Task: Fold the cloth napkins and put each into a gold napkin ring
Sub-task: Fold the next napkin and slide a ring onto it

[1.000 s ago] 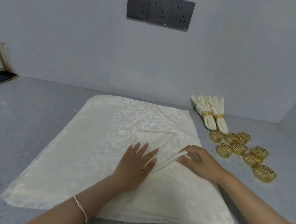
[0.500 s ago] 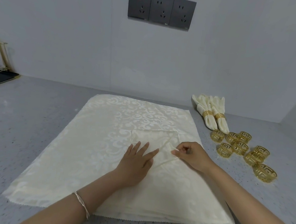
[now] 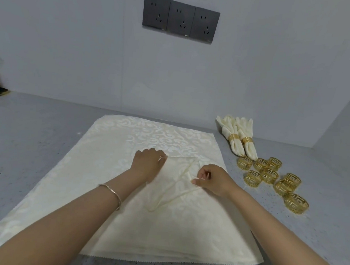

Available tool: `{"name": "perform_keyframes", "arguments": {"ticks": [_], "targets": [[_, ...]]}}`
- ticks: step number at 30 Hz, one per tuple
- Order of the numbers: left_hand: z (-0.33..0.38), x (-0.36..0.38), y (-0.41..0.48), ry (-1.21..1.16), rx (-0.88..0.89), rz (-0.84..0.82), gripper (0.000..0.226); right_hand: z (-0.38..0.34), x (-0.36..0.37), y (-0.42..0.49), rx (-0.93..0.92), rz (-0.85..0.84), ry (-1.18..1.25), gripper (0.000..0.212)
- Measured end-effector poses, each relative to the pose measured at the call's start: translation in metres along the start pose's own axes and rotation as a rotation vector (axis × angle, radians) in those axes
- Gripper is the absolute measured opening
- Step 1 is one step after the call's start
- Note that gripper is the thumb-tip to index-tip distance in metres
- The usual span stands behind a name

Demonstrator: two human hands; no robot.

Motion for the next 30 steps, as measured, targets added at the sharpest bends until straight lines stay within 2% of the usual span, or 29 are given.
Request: {"name": "perform_keyframes", "arguments": {"ticks": [2,7,12,14,17,19,23,25,28,30], "targets": [[0.002,-0.006,-0.006,0.018,-0.044,0.007,0.036,-0.001,-0.003,0.001,0.048,0.042,-0.098,0.027],[0.015,-0.007,-0.03,0.025,-0.073,-0.115,0.046,0.001,-0.002,0.002,0.225,0.061,-0.191,0.06],[0.037,-0.001,-0.043,-0.019,-0.011,-0.251,0.076,0.003,0.005,-0.002,0.275,0.124,-0.171,0.063],[0.042,-0.002,-0.042,0.077,0.056,-0.177,0.083,0.004,0.01,-0.005,0.275,0.171,-0.182,0.062],[0.054,0.002,-0.036,0.128,0.337,-0.053,0.066,0.005,0.018,-0.009,0.228,0.272,-0.166,0.058],[0.06,0.012,-0.034,0.074,0.486,-0.108,0.054,0.005,0.023,-0.011,0.19,0.327,-0.171,0.056],[0.054,0.034,-0.032,0.04,0.498,-0.202,0.05,0.005,0.028,-0.014,0.104,0.43,-0.145,0.048],[0.05,0.04,-0.032,0.023,0.486,-0.212,0.051,0.0,0.026,-0.019,0.002,0.477,-0.134,0.039],[0.047,0.046,-0.03,0.009,0.49,-0.213,0.051,-0.008,0.026,-0.033,-0.191,0.414,-0.157,0.024],[0.047,0.047,-0.03,-0.009,0.494,-0.218,0.052,-0.007,0.028,-0.052,-0.241,0.303,-0.121,0.028]]}}
Point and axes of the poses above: each hand's wrist, its own y-axis towards the middle knuckle, its own x-axis out of the palm, z = x × y, the point moved 4 cm from there along y, towards the middle knuckle, and after that the axes turned 7 degrees about x, right-handed, at the moved point
